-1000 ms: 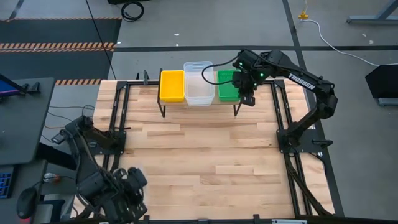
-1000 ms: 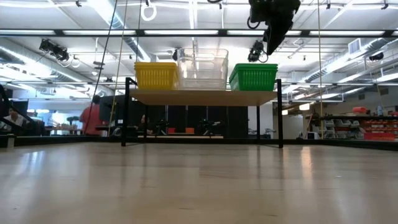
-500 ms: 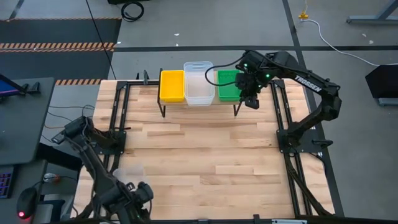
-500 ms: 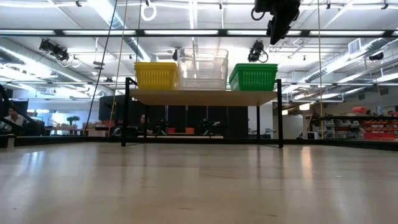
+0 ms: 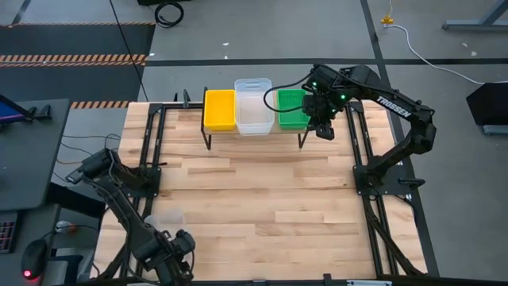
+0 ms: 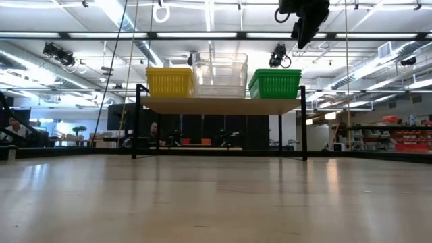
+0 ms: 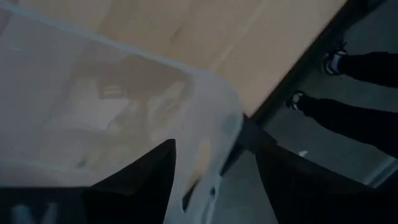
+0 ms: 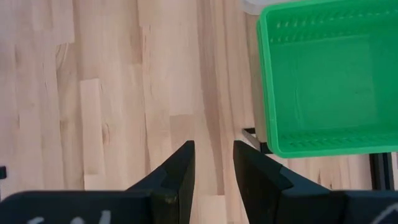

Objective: Stack baskets on shelf by color
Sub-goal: Stack the transparent bin into the transparent bin on the shelf

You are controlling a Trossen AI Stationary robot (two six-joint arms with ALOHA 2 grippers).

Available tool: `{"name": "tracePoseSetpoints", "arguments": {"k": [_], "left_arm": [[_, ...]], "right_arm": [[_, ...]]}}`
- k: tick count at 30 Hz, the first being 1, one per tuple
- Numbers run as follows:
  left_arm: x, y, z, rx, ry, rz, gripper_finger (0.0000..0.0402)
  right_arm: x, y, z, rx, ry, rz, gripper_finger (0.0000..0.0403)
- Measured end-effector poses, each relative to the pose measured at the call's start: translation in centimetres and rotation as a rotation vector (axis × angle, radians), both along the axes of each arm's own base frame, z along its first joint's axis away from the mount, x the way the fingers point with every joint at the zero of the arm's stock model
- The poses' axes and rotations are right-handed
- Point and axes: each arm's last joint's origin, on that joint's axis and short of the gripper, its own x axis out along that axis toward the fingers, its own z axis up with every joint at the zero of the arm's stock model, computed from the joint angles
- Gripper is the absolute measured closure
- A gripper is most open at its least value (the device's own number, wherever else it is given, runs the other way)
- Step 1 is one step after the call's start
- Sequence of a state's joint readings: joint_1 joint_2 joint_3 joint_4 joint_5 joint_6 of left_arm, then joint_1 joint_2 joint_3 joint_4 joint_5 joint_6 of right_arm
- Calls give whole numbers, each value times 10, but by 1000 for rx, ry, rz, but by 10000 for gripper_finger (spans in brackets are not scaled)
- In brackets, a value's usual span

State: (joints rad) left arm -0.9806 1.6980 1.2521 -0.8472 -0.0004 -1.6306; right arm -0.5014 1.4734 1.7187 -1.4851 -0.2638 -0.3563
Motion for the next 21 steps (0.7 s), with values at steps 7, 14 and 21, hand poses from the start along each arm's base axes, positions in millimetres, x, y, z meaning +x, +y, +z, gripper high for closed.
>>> {"name": "tracePoseSetpoints", "arguments": {"k": [7,14,21], "left_arm": [[3,6,-18,39,5,25,218],[15,18,-32,35,-21,24,374],[50,41,-1,105,-35,-31,395]], "right_arm": [[0,0,0,-9,4,2,286],[-5,0,-1,3,47,-8,286],[-12,-7,-3,-74,128,-65,286]]}}
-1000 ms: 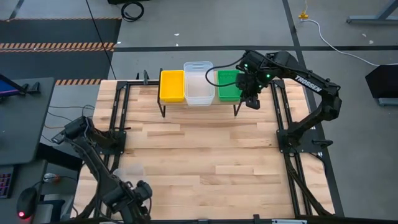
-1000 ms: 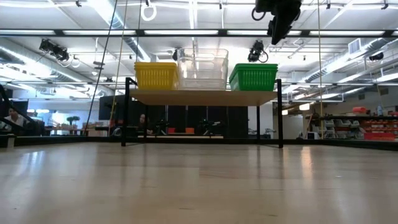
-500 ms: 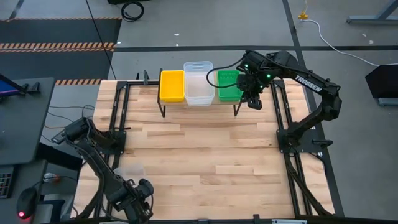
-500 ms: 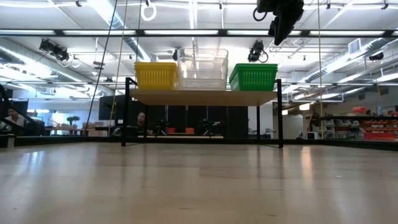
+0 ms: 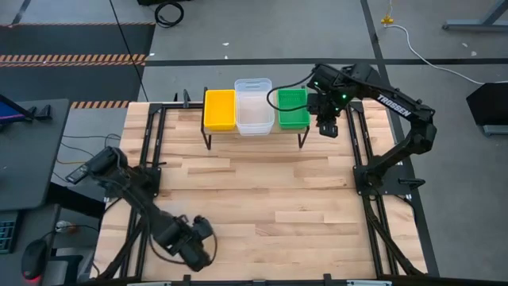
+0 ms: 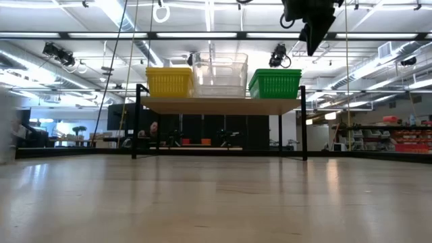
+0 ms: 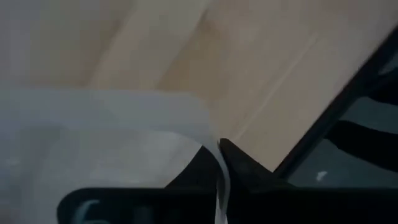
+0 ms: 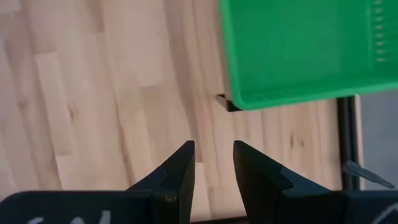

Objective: Stack baskets on shelf by color
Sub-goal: Stack the transparent bin into the transparent bin on the shelf

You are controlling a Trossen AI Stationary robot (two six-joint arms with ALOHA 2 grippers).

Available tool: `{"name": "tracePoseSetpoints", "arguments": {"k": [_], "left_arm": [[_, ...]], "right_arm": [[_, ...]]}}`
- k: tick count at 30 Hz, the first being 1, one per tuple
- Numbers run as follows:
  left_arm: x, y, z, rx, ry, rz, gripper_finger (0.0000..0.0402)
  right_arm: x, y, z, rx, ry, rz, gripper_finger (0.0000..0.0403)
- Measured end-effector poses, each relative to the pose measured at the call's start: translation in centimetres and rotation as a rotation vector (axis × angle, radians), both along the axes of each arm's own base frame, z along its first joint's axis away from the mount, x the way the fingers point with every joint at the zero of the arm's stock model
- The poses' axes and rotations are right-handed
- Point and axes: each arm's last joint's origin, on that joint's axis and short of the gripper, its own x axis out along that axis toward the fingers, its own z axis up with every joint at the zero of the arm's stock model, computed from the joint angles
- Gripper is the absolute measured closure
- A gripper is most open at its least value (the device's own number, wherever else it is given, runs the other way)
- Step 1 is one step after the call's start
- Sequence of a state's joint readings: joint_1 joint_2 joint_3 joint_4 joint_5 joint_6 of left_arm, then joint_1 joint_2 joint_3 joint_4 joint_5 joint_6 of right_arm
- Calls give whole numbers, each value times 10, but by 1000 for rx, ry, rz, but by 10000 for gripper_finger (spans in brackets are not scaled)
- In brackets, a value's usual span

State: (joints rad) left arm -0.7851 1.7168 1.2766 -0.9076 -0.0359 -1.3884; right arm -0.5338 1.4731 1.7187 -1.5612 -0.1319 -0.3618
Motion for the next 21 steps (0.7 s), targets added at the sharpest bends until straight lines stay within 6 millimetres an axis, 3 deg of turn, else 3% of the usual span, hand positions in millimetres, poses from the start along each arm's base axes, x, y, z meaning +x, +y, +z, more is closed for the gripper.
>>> {"name": "tracePoseSetpoints", "arguments": {"k": [10,17,21], "left_arm": [[45,59,92,281,-115,-95,397],[52,108,176,564,-298,-101,397],[54,137,212,723,-382,-133,397]], "right_arm": [[-4,-5,0,8,10,-48,286],[-4,-5,0,27,8,-101,286],[-4,-5,0,38,7,-140,286]]}}
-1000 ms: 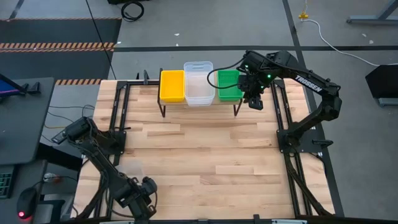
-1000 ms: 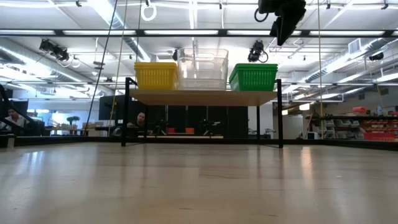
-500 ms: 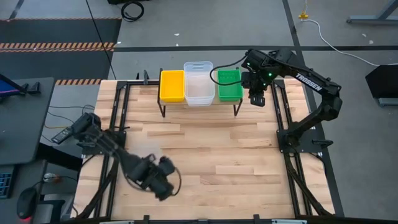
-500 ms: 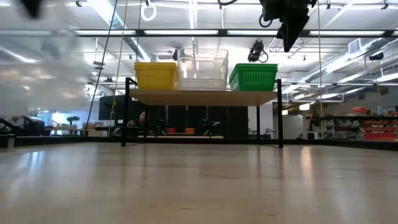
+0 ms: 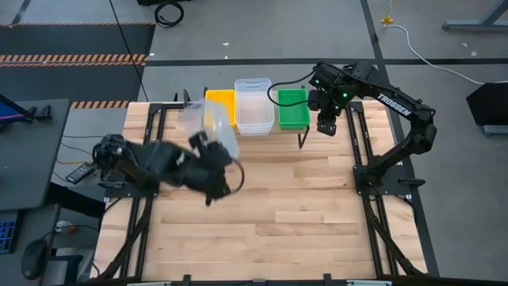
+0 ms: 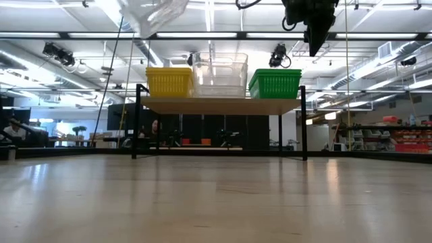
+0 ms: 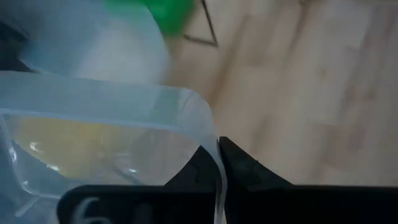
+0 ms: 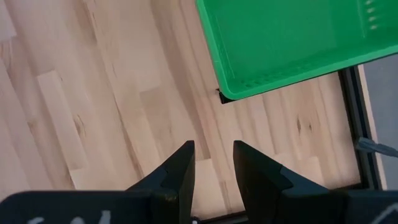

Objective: Stack baskets on shelf by color
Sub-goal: Stack the transparent bin into the transparent bin on the shelf

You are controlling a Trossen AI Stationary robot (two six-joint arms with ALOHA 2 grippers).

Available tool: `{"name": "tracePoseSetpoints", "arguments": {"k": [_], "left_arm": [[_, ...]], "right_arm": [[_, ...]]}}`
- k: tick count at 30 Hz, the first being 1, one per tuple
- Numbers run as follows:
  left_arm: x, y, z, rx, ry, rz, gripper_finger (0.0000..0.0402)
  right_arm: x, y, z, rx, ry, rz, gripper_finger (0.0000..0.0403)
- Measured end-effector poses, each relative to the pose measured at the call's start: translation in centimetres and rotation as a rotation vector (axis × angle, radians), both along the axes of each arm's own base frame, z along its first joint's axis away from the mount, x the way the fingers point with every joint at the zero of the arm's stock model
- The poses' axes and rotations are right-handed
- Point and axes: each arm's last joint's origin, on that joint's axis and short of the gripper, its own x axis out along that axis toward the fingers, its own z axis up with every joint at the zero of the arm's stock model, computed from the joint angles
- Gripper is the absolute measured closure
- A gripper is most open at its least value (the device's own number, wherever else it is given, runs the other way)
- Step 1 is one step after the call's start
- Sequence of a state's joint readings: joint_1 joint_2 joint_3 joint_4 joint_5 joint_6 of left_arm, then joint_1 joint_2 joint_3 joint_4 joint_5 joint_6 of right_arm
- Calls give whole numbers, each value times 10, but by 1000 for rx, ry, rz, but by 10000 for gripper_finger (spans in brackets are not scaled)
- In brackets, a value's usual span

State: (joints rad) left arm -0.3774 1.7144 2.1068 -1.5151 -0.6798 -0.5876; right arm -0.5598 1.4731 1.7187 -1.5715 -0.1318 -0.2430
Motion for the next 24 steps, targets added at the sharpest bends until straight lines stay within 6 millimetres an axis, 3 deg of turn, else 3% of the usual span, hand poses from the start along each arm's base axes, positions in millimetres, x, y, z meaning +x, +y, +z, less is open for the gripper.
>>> {"name": "tracePoseSetpoints", "arguments": {"k": [4,13,19,24], "left_arm": [[6,33,18,126,20,-41,397],[28,106,31,241,38,-154,397],[34,149,37,237,-21,-225,396],[48,172,26,177,-32,-285,396]], "right_arm": [[0,0,0,8,-1,-24,286],[-2,3,3,67,-32,-120,286],[-19,11,15,3,-60,-194,286],[-42,19,30,-156,-70,-354,286]]}}
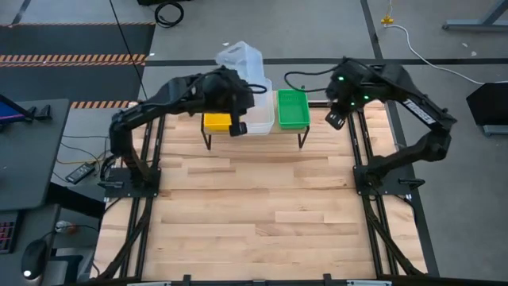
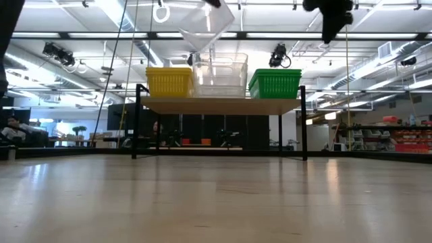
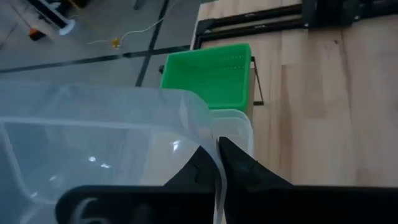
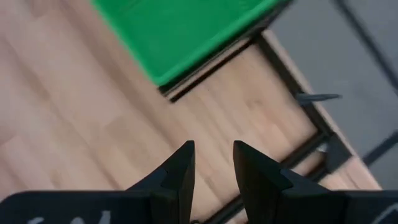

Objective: Stack baskets on shelf by color
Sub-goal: Stack the transparent bin into the transparent bin on the shelf

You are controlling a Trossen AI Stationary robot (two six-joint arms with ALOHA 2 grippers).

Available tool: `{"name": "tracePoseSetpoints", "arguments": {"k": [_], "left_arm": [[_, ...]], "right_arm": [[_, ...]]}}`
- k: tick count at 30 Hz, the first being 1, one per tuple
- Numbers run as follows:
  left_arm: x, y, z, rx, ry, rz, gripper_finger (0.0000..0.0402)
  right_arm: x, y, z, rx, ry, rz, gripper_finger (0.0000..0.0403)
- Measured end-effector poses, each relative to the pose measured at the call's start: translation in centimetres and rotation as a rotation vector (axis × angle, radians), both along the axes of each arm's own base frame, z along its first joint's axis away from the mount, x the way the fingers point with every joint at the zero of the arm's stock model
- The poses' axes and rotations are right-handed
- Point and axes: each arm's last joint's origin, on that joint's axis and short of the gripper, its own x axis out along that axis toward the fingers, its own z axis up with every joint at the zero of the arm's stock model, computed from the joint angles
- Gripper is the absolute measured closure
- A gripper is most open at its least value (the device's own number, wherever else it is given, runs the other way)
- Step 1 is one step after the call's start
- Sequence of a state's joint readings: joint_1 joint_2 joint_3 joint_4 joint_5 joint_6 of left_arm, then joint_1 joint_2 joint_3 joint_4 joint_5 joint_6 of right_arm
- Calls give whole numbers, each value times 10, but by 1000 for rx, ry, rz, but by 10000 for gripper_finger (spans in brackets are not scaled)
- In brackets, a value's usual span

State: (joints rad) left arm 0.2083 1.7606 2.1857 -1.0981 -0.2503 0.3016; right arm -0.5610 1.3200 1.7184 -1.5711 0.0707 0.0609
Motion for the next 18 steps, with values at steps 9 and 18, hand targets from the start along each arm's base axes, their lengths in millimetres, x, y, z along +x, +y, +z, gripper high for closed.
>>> {"name": "tracePoseSetpoints", "arguments": {"k": [9,18], "left_arm": [[29,9,-30,12,107,-65,396],[27,8,-37,-5,179,-64,396]], "right_arm": [[-36,22,20,-51,-128,-100,286],[-48,29,26,-69,-178,-115,286]]}}
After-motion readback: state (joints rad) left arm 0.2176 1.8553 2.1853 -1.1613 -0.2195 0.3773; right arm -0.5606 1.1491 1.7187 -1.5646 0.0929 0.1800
